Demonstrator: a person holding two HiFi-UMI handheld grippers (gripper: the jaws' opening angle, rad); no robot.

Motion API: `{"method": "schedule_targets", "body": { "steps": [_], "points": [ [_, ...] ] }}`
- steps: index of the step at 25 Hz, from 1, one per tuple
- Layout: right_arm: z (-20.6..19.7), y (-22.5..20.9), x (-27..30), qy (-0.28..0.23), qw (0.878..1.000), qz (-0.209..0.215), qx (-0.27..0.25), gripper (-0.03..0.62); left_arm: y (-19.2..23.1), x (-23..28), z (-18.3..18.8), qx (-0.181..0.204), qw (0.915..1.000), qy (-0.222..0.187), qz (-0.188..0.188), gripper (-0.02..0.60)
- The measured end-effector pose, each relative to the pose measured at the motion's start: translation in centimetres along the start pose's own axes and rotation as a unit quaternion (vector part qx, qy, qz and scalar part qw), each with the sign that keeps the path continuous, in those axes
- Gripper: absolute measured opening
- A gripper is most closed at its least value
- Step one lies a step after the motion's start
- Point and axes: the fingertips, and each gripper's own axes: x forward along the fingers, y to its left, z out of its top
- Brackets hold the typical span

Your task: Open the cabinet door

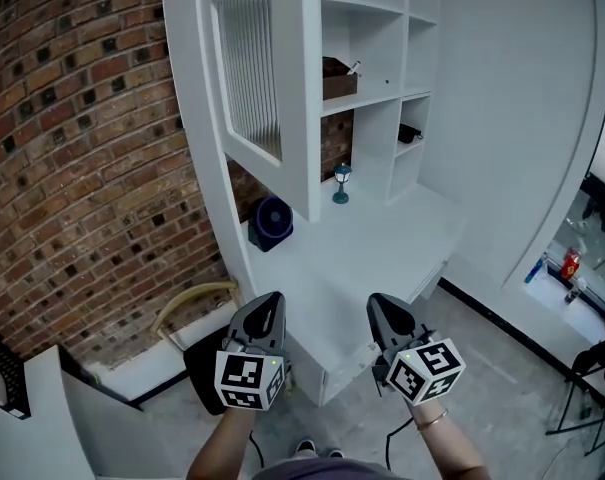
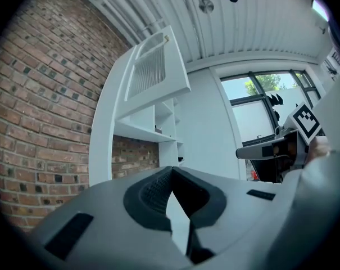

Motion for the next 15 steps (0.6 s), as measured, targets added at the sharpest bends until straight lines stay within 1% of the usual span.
{"method": "schedule_targets", "body": {
  "steps": [5,9,12,15],
  "points": [
    [-1.1,-0.4,-1.1,0.011,1.0,-0.009,0.007,0.003,-0.7,-0.5,-1.9,-0.017,0.9997,0.021,0.0,0.002],
    [-2.0,-0.6,-1.9,0.027,0.999,-0.017,-0.007,0.003,-1.3,-0.9,-2.6,-0.03,0.9992,0.026,-0.002,0.002],
    [-2.6,-0.9,-2.3,0.033,0.999,-0.022,0.006,0.003,-1.7,-1.2,-2.9,-0.04,0.9988,0.03,-0.003,0.002],
    [-3.1,-1.1,-2.6,0.035,0.999,-0.026,0.013,0.003,-1.7,-1.6,-3.1,-0.041,0.9986,0.032,0.0,0.002]
  ]
}}
